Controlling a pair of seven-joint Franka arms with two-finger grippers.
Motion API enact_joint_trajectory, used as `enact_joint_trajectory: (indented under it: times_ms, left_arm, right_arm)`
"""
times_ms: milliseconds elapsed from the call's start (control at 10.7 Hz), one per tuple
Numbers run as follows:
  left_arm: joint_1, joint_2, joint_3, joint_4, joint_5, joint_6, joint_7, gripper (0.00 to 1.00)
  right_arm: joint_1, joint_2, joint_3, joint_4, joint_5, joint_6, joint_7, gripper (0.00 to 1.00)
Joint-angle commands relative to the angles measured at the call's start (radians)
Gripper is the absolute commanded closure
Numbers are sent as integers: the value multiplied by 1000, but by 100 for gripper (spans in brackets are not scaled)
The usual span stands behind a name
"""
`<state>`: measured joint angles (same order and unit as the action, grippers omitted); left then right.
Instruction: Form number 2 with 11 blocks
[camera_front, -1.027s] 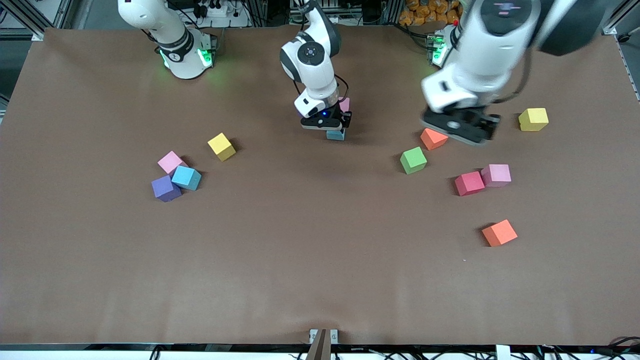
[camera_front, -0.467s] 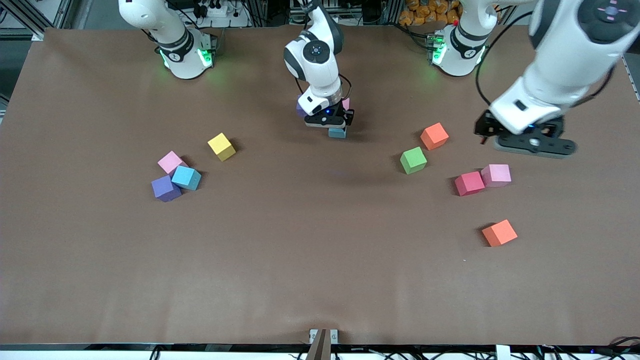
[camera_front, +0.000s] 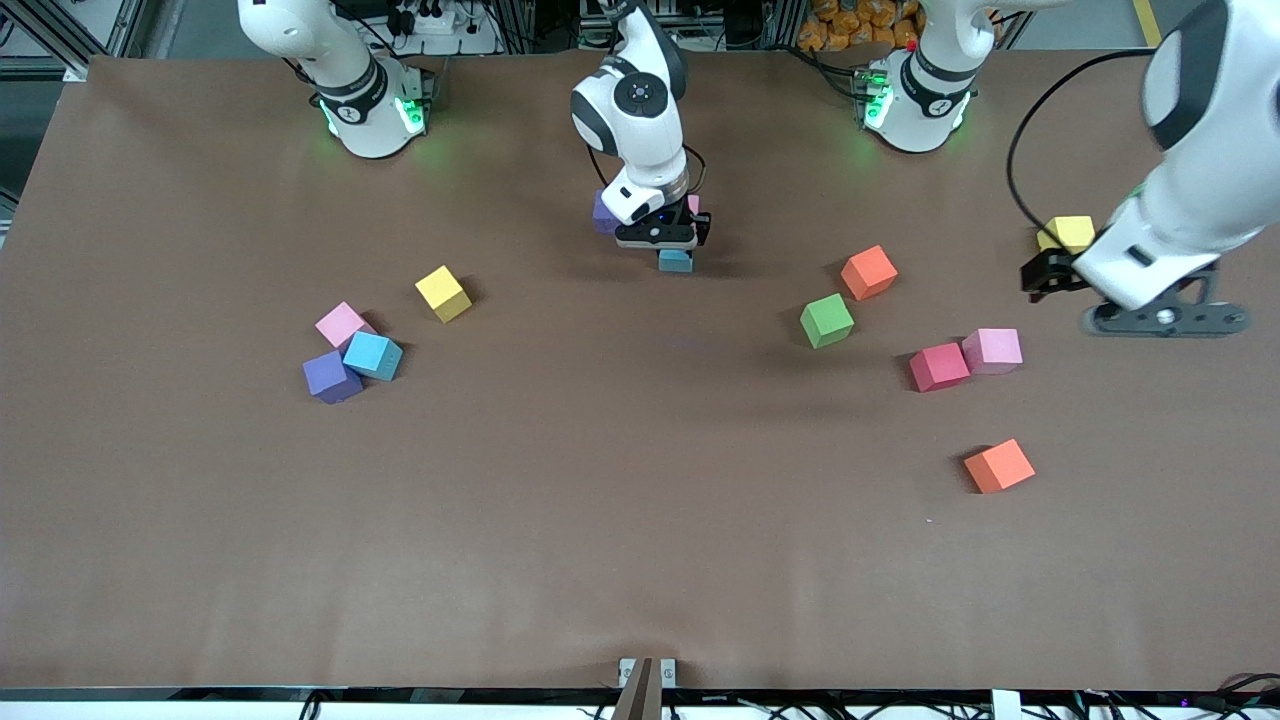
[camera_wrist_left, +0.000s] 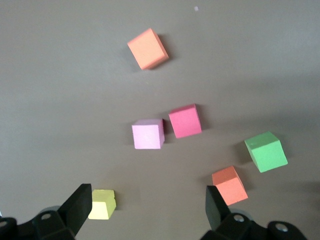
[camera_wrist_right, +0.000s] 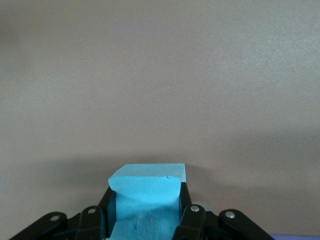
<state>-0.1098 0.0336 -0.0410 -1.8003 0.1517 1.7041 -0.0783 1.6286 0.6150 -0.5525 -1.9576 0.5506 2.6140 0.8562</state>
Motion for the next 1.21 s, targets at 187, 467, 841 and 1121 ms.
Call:
enact_joint_trajectory:
  times_ms: [187,467,841,1121]
  left_arm:
    - [-39,26,-28,-126,-24,115,-21,0]
    - [-74,71,-54,-148,-110,172,-133,0]
    - [-87,89,-80,-275,-139,334,-231,0]
    - [-94,100,-105,-321,-211,385,-363,0]
  right_arm:
    - [11,19,-18,5,-28,-9,49,1]
    - [-24,9,-15,40,-21,-17,156,0]
    - [-82,-35,-17,43,-26,-40,108,0]
    - [-93,-38,-12,34,-29,-42,68,0]
